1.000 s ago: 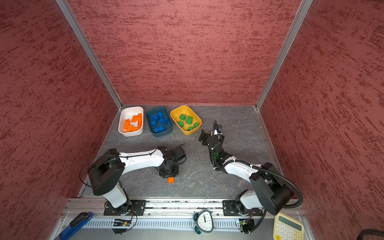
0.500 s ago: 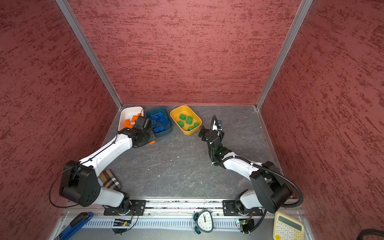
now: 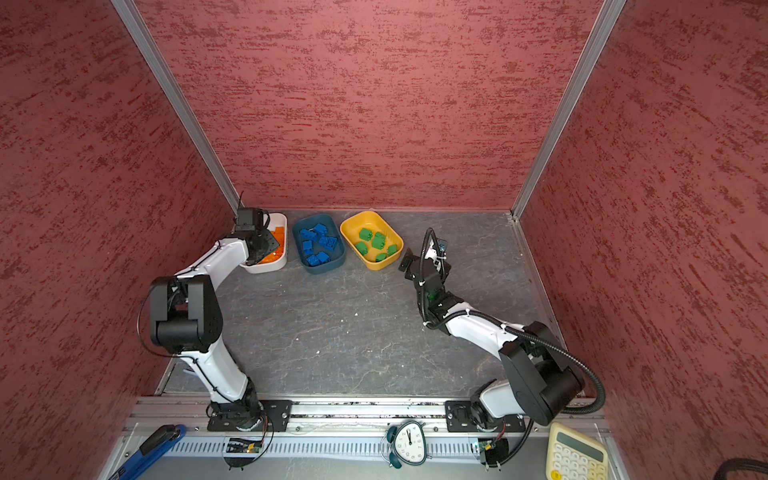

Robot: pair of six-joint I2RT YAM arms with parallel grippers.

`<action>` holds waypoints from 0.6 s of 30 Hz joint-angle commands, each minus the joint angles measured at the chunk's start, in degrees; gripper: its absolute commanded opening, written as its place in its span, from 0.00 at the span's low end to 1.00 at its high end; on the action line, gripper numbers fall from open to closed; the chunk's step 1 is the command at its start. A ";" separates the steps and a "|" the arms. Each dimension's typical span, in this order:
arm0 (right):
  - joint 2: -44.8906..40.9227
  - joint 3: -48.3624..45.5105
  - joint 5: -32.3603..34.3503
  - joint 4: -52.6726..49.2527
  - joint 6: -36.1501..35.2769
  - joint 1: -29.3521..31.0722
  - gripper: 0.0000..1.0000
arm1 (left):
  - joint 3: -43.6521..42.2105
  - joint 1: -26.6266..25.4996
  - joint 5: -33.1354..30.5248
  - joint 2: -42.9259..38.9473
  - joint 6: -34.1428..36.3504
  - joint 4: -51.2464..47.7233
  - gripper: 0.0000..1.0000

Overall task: Sort the legos into containers by color
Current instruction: 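Carry orange brick into white bin and open left gripper while right arm retracts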

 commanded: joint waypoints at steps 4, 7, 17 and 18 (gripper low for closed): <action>-1.86 0.11 0.25 -2.75 4.05 -2.70 0.99 | 9.92 1.71 4.52 5.47 3.96 -2.63 0.66; -2.63 -2.14 -2.37 -2.62 3.42 -6.28 0.99 | 6.40 1.24 6.47 1.06 5.78 1.37 0.86; -6.18 -6.84 4.58 -2.52 -11.05 -21.03 0.99 | -23.84 -4.82 -0.94 -27.59 14.99 20.52 0.99; -6.33 -6.74 3.28 -3.29 -11.66 -23.08 0.99 | -28.00 -5.54 -2.90 -30.90 14.96 22.92 0.99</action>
